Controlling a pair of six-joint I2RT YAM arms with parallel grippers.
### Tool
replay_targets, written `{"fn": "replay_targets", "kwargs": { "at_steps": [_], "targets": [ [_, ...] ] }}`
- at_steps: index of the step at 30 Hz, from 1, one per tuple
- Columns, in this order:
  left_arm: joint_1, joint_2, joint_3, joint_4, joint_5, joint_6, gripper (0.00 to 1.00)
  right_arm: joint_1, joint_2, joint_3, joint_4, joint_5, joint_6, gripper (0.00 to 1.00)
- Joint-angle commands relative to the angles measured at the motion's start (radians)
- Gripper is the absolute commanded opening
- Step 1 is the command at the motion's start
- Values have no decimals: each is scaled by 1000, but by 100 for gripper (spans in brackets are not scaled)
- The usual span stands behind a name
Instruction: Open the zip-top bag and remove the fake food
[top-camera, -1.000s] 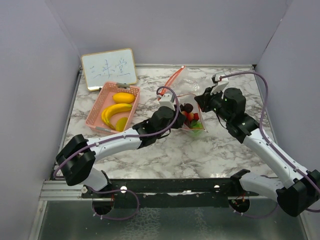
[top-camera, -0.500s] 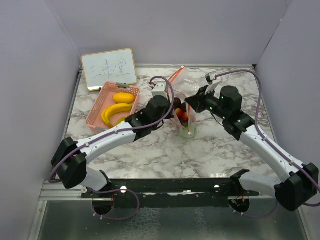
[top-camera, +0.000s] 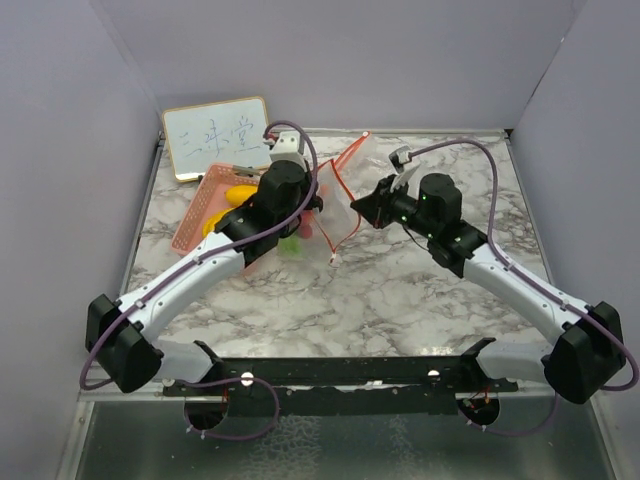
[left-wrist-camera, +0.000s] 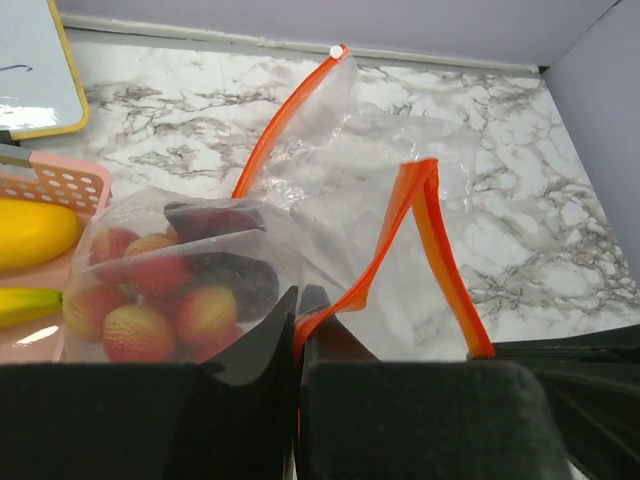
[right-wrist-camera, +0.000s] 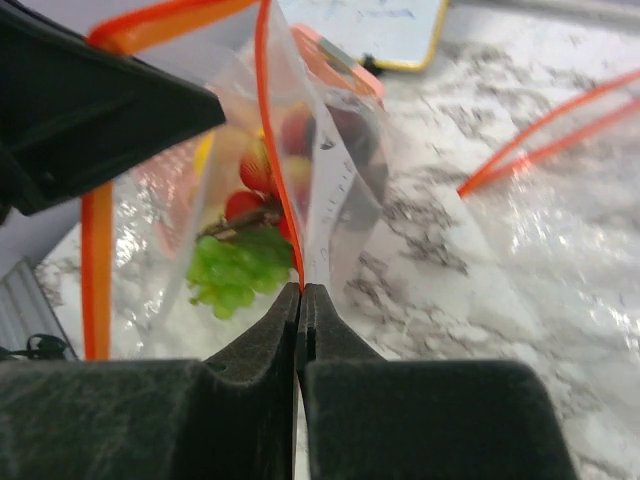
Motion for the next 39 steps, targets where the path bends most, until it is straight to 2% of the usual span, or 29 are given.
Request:
{"fn": "replay_targets", "kwargs": {
  "at_steps": [1, 8, 10, 12, 14, 15, 17, 20, 22, 25, 27, 28, 31, 39],
  "targets": [
    [-7, 120, 16, 27, 105, 9, 0, -1, 2, -116, -30, 190, -10, 1],
    [-60, 268, 20, 96, 161, -4, 0, -1, -68, -245, -84, 391, -30, 2],
    [-71, 294, 20, 111, 186, -10, 0, -1, -89, -265, -112, 439, -26, 11],
    [-84, 311, 19, 125, 205, -13, 0, -1, -127, -295, -136, 497, -4, 33],
    [-93, 315, 14, 137, 215, -16, 0, -1, -181, -330, -139, 548, 16, 51],
    [-97, 318, 13, 141, 220, -18, 0, -1, -211, -340, -144, 570, 25, 57],
    [-104, 324, 13, 146, 233, -21, 0, -1, -262, -345, -163, 606, 46, 60],
    [-110, 334, 14, 153, 239, -24, 0, -1, -328, -342, -159, 589, 66, 53],
    [-113, 340, 16, 158, 240, -26, 0, -1, -349, -339, -142, 527, 88, 44],
    [-113, 349, 22, 163, 254, -30, 0, -1, -316, -359, -40, 371, 115, 24],
    [-112, 348, 18, 170, 265, -31, 0, -1, -238, -371, 44, 260, 142, 7],
    [-112, 345, 16, 173, 266, -31, 0, -1, -188, -370, 84, 206, 152, 2],
    [-112, 330, 4, 175, 264, -21, 0, -1, -39, -358, 193, 79, 172, 1],
    [-112, 262, -29, 169, 250, -10, 0, -1, 229, -322, 393, 4, 222, 1]
  ]
}}
